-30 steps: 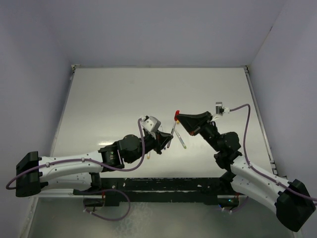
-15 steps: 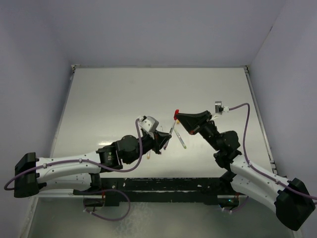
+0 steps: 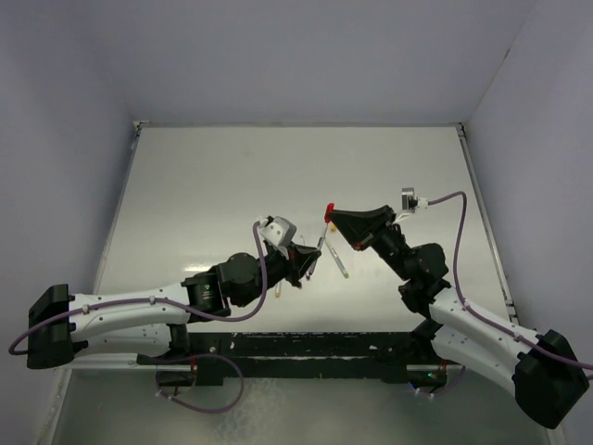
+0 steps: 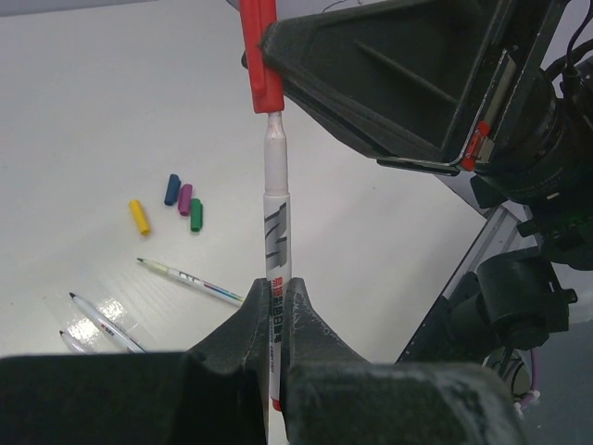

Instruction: Insert the pens into the pen caps

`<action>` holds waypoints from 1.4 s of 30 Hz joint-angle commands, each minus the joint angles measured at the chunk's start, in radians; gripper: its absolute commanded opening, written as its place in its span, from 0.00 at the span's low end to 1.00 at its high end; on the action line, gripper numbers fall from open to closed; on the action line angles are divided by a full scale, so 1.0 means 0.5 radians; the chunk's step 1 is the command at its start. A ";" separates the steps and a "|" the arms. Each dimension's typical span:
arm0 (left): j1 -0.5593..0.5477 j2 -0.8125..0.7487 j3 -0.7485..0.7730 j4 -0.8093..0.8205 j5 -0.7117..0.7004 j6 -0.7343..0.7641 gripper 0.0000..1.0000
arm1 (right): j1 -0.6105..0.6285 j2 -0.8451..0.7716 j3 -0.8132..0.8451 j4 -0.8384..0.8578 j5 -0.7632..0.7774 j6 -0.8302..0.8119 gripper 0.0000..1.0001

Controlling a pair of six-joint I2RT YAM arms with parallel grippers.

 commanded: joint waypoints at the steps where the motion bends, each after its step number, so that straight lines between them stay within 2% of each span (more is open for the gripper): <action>1: 0.014 -0.039 0.047 0.506 -0.147 -0.021 0.00 | 0.046 0.028 0.014 -0.120 -0.239 -0.010 0.00; 33: 0.014 -0.023 0.057 0.475 -0.188 -0.054 0.00 | 0.050 0.014 0.160 -0.307 -0.359 -0.159 0.00; 42: 0.022 -0.026 0.056 0.566 -0.188 -0.014 0.00 | 0.053 0.074 0.148 -0.284 -0.412 -0.143 0.00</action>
